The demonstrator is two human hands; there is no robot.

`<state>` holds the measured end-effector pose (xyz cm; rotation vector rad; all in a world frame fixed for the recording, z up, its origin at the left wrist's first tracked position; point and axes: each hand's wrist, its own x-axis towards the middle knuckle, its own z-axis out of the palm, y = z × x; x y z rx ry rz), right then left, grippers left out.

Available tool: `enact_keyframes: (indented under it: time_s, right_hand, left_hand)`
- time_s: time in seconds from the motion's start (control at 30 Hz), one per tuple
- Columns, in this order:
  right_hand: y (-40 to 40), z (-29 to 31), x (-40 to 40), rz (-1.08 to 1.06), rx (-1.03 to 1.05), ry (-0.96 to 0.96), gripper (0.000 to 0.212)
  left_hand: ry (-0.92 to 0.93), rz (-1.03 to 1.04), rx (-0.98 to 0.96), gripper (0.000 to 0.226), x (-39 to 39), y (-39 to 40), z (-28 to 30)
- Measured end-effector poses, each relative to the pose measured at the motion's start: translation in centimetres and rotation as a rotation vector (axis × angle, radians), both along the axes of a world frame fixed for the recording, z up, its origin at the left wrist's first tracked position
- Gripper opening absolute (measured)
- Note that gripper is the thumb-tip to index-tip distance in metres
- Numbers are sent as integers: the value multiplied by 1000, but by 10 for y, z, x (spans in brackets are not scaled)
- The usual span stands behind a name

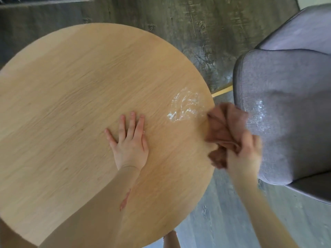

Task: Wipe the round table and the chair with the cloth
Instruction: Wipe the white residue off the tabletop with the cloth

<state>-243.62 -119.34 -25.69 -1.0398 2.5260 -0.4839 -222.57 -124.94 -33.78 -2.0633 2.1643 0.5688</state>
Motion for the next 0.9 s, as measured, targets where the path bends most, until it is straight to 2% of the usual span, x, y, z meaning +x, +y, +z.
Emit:
enact_keyframes:
  time_s: [0.07,0.17,0.3,0.63,0.9]
  right_hand:
    - [-17,1,41,236,-87,-140,42]
    - [-49,-11,92,514,-26,-292,49]
    - [-76,-36,101,594,163,-179,47]
    - [-86,-36,33,307,174,16,45]
    - [-67,-31,-33,-120,181,79,36]
  left_hand:
    - [1,3,26,55,0,0,1]
    - [23,40,11,57,0,-2,1]
    - [17,-6,-41,47,1,-1,-4]
    - [-37,-25,14,58,3,0,-4]
    - [-41,-28,-2,60,3,1,-7]
